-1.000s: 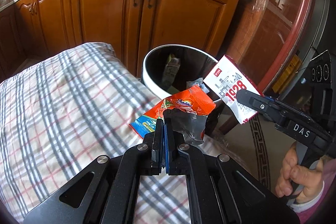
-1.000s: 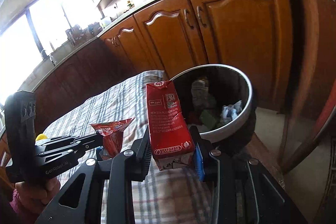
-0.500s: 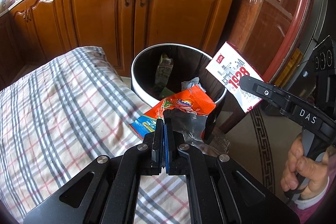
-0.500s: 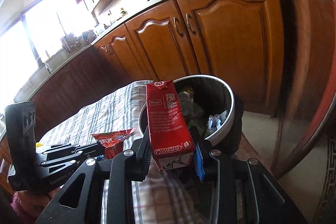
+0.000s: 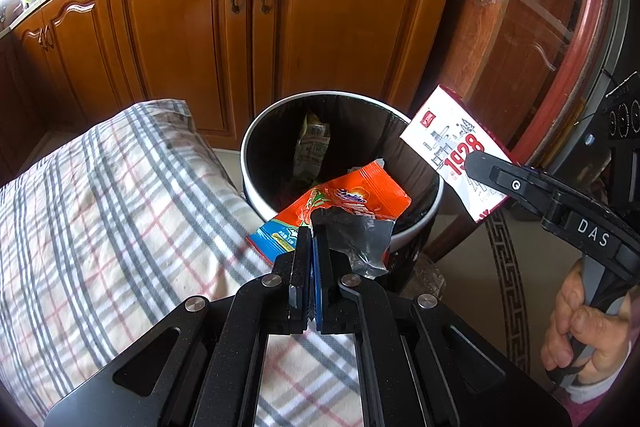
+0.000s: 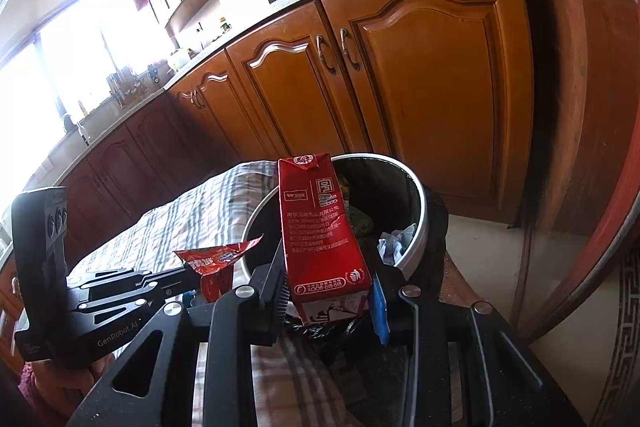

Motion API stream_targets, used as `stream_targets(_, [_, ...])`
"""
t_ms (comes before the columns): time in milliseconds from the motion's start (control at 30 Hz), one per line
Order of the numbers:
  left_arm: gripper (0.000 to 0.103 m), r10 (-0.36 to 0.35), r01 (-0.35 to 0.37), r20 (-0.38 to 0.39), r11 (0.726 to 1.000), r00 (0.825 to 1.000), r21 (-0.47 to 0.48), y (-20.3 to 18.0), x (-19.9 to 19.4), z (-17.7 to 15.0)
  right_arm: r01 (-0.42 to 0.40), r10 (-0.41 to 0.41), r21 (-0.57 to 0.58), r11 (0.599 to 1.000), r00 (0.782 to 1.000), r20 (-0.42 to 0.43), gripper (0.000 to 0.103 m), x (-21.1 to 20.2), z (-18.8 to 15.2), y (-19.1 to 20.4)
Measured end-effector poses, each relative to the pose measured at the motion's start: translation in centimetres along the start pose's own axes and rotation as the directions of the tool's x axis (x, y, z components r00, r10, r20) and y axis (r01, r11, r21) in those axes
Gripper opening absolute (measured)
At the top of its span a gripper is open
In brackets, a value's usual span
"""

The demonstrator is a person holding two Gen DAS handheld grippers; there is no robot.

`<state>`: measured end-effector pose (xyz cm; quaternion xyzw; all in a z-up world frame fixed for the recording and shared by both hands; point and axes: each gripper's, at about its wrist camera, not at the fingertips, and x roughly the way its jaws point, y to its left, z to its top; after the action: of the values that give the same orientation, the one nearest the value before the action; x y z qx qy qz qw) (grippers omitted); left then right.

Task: Collect trash
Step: 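Carry both items over the bin and open both tools to drop them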

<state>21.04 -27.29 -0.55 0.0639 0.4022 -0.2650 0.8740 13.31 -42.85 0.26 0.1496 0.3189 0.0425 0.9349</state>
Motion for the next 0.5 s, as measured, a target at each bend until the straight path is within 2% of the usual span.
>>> stream_targets(500, [0.001,0.020,-0.019,-0.038,1.000,0.999,0.024,0.2,3.3,2.4,0.039,-0.039,-0.004,0.999,0.998,-0.051,0.034,3.0,1.6,-0.8])
